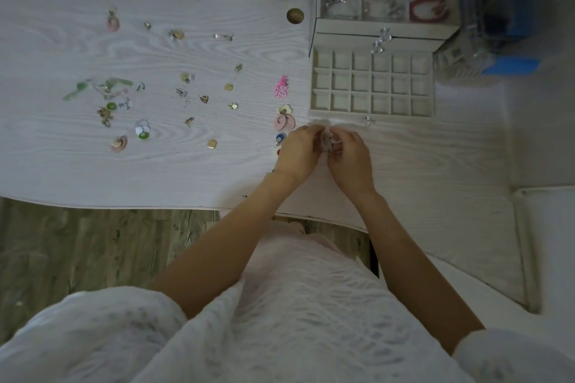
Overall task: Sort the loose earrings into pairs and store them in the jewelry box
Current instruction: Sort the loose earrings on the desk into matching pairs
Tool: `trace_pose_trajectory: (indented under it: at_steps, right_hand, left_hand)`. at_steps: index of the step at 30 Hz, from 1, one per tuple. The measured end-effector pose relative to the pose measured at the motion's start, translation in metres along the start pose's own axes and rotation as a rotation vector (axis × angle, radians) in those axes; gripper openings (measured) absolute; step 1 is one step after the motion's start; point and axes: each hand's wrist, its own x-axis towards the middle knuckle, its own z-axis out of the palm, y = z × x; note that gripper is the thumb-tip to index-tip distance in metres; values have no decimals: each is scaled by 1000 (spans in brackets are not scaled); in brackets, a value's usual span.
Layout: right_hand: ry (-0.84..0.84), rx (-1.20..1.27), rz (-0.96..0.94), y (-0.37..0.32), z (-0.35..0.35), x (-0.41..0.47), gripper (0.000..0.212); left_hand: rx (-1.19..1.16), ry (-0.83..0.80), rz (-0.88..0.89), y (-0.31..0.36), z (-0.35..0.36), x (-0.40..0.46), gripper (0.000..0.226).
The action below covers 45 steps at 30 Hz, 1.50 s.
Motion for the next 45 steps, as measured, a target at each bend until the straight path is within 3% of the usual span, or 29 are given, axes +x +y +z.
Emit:
trace_pose_trajectory:
  at_steps: [7,11,14,17,19,22,30,41,45]
  right_hand:
    - [9,-136,-145,2,-7,-6,35]
    - [-56,-156,-240,-19,-9,-5,27]
    - [-134,-118,-307,-53,0,8,26]
    - [-199,-129,-445,-92,23,28,26]
    - [-198,-162,-485,-107,40,45,27]
    - [-209,-194,-475,-123,68,75,28]
    - [-193,-286,-375,-143,103,125,23]
    - [-325,-251,-356,-151,104,133,7]
    - [-302,-354,-377,-155,107,131,7]
  left_hand:
    - [16,15,147,-14,-38,-19,29]
    - [175,166,263,-38,-79,-44,24]
    - [259,363,176,-69,-108,-65,20]
    - [238,497,-94,-106,-134,-85,18]
    - [160,483,-259,-124,-139,-88,22]
    - [106,364,-346,-136,-133,-81,32]
    - [61,233,-314,-123,-106,-51,28]
    - [-6,248,-373,-126,-109,-51,11]
    - [32,254,-340,-128,-111,-53,11]
